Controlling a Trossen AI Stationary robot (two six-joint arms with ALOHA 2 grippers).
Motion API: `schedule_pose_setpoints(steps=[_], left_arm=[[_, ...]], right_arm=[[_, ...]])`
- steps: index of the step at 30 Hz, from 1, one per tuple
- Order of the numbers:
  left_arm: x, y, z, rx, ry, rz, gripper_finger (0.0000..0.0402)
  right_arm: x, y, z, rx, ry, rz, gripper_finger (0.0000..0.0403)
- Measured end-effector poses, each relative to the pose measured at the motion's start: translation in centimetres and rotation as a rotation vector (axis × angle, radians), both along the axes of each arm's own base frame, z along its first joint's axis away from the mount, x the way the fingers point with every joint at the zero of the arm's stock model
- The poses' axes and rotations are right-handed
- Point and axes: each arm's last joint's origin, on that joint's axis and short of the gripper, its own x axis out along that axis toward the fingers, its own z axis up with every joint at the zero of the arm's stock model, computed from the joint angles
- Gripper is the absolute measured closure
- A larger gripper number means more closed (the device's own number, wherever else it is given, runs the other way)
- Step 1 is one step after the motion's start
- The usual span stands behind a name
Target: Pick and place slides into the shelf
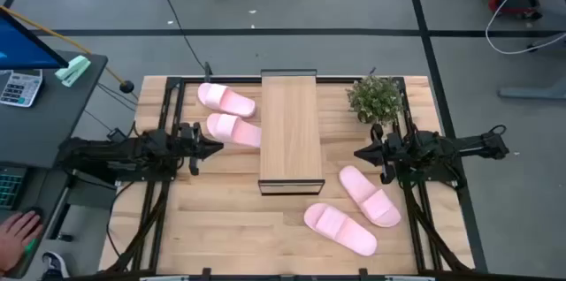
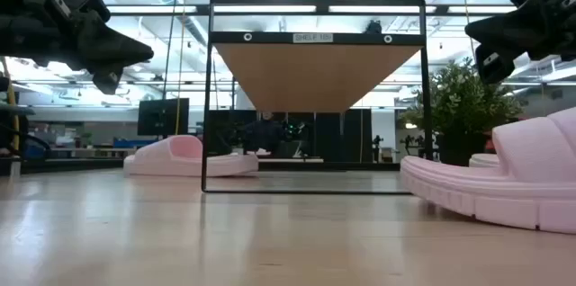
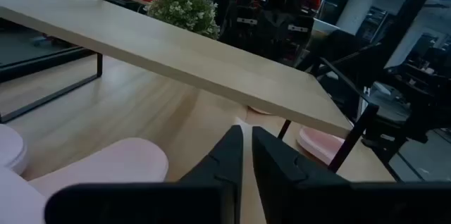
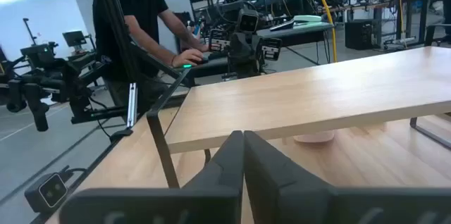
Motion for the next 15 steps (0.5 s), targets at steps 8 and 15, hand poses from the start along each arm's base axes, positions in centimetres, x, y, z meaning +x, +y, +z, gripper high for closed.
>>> schedule_pose_setpoints(steps=[8, 15], left_arm=[[0.0, 0.0, 0.0, 0.0, 0.0, 0.0, 0.0373], [0.0, 0.0, 0.0, 0.0, 0.0, 0.0, 0.0374]], right_arm=[[0.0, 0.0, -0.01, 0.0, 0.0, 0.0, 0.0385], [0.0, 0.0, -0.01, 0.0, 0.0, 0.0, 0.0385]])
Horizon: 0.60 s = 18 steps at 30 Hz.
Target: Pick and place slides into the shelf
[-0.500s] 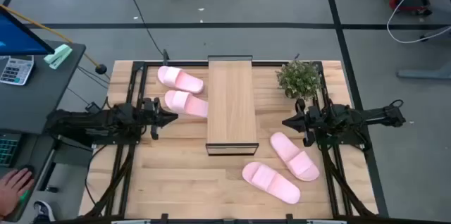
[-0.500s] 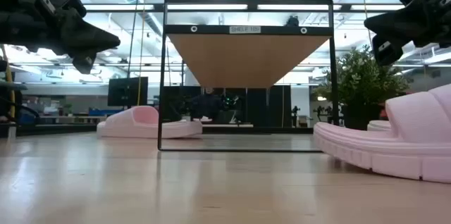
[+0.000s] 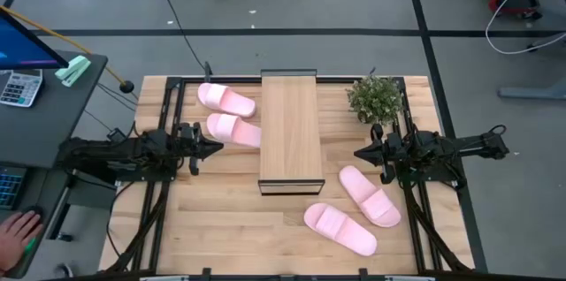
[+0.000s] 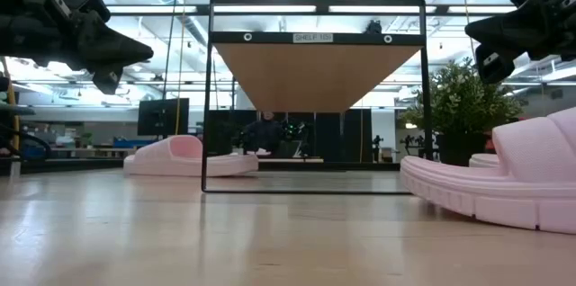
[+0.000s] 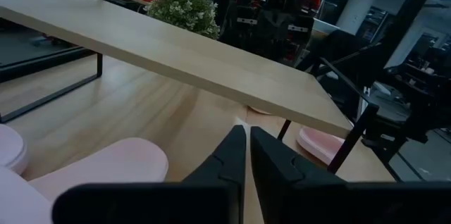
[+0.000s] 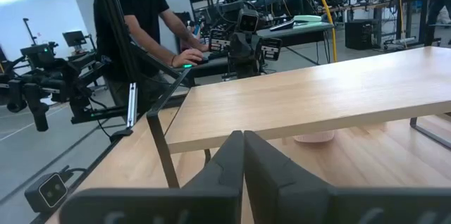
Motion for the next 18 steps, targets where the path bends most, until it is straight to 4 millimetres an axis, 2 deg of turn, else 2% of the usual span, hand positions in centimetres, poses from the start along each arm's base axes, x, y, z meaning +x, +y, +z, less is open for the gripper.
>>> schedule_pose_setpoints(steps=[9, 18], left_arm=[[0.0, 0.0, 0.0, 0.0, 0.0, 0.0, 0.0363], [0.0, 0.0, -0.01, 0.0, 0.0, -0.001, 0.0374]], right_arm=[[0.0, 0.0, 0.0, 0.0, 0.0, 0.0, 0.0385], [0.0, 0.0, 0.01, 0.0, 0.0, -0.001, 0.0385]])
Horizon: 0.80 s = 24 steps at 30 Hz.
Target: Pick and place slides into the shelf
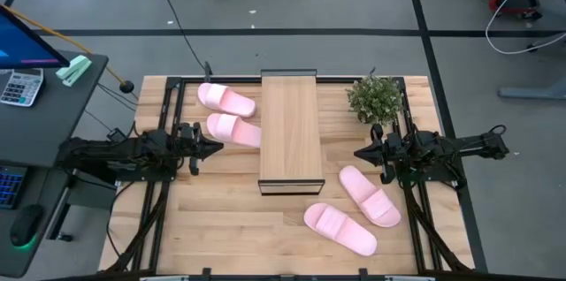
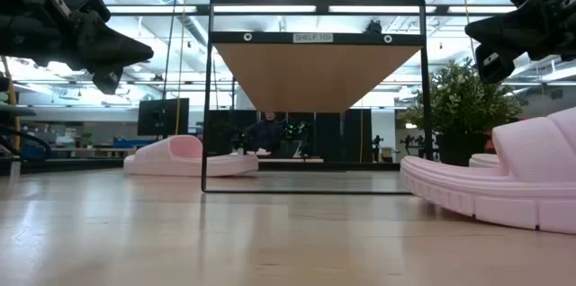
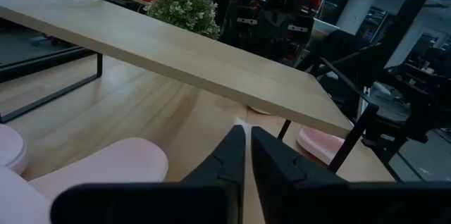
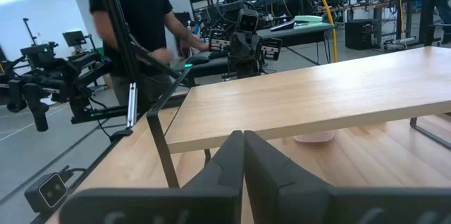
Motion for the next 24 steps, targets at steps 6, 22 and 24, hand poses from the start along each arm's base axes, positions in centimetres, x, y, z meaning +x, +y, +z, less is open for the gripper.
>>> schedule_pose_setpoints(steps=[6, 22, 24], left_arm=[[0.0, 0.0, 0.0, 0.0, 0.0, 0.0, 0.0374], [0.0, 0.0, 0.01, 0.0, 0.0, 0.0, 0.0372], [0.0, 0.0, 0.01, 0.0, 0.0, 0.0, 0.0374]], right_arm=[[0.0, 0.0, 0.0, 0.0, 0.0, 0.001, 0.0385], [0.0, 0.0, -0.01, 0.0, 0.001, 0.001, 0.0385], [0.0, 0.0, -0.01, 0.0, 0.0, 0.0, 0.0385]])
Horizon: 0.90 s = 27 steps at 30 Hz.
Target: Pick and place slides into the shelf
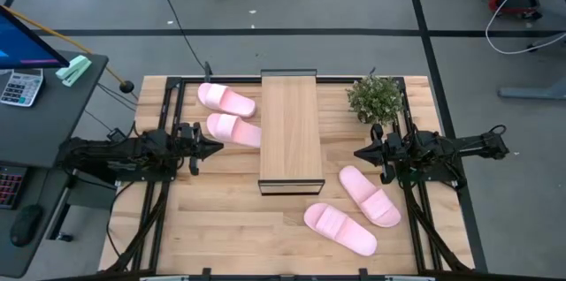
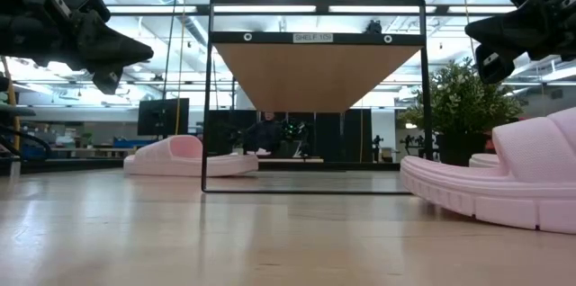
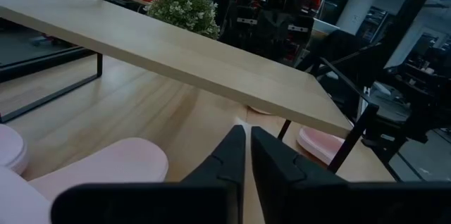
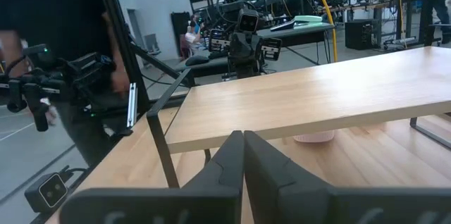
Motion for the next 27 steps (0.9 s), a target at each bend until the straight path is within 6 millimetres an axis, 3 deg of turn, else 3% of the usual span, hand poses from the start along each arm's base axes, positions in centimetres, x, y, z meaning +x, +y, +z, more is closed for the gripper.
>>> schedule_pose_setpoints(steps=[27], left_arm=[[0.0, 0.0, -0.01, 0.0, 0.0, 0.0, 0.0373]], right_arm=[[0.0, 0.0, 0.01, 0.0, 0.0, 0.0, 0.0385]])
